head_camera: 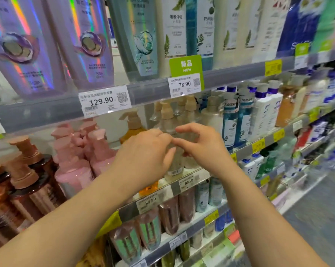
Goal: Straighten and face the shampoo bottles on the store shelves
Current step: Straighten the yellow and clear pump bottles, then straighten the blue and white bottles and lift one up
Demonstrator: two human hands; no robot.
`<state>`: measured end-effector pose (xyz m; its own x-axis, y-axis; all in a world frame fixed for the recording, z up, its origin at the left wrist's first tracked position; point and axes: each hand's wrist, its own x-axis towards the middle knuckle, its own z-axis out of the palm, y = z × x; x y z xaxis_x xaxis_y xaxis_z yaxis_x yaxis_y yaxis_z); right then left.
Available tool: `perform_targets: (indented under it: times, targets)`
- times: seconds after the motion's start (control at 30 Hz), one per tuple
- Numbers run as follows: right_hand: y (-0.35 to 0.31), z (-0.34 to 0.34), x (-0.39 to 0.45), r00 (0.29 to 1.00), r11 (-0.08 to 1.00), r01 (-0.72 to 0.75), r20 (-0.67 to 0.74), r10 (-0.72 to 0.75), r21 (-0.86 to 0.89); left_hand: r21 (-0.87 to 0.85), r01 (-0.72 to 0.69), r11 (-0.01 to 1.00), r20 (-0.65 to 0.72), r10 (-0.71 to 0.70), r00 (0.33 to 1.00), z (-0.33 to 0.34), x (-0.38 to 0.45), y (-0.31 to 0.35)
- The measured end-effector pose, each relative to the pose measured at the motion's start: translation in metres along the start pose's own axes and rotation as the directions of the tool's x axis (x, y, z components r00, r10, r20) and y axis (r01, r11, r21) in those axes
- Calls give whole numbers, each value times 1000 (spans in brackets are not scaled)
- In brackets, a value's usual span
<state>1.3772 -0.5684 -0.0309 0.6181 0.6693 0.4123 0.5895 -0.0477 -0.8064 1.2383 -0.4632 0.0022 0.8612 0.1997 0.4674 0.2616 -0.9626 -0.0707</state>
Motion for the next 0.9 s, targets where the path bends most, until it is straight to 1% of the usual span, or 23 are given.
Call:
perform_targets:
  times: [0.17,0.27,0.37,0.47,0.57,0.63,0.77,0.9]
  targets:
    - [36,-48,8,997,998,-67,-36,67,8,-64,14,998,-5,-14,1000,21,31,35]
    - [57,-80,23,993,995,-86,-75,90,52,-73,57,996,-32,-59,998,30,58,59]
    - [79,-114,44,993,997,-79,-90,80,17,-110,144,984,-52,-150,987,39,89,80]
    - [98,-146,66,992,997,-75,-99,76,15,-105,265,958,-2,-267,964,54,116,98]
    - [115,-167,82,995,999,-45,-88,47,20,-86,377,922,19,-377,926,70,140,113]
    - [122,-176,89,999,999,5,-48,-7,-49,-90,462,882,37,-461,887,79,152,121]
    - [122,-189,106,991,955,115,96,-91,-272,-53,576,815,29,-576,817,89,171,129]
    - [119,-184,125,964,888,198,248,-99,-415,-81,646,759,40,-645,763,97,184,129]
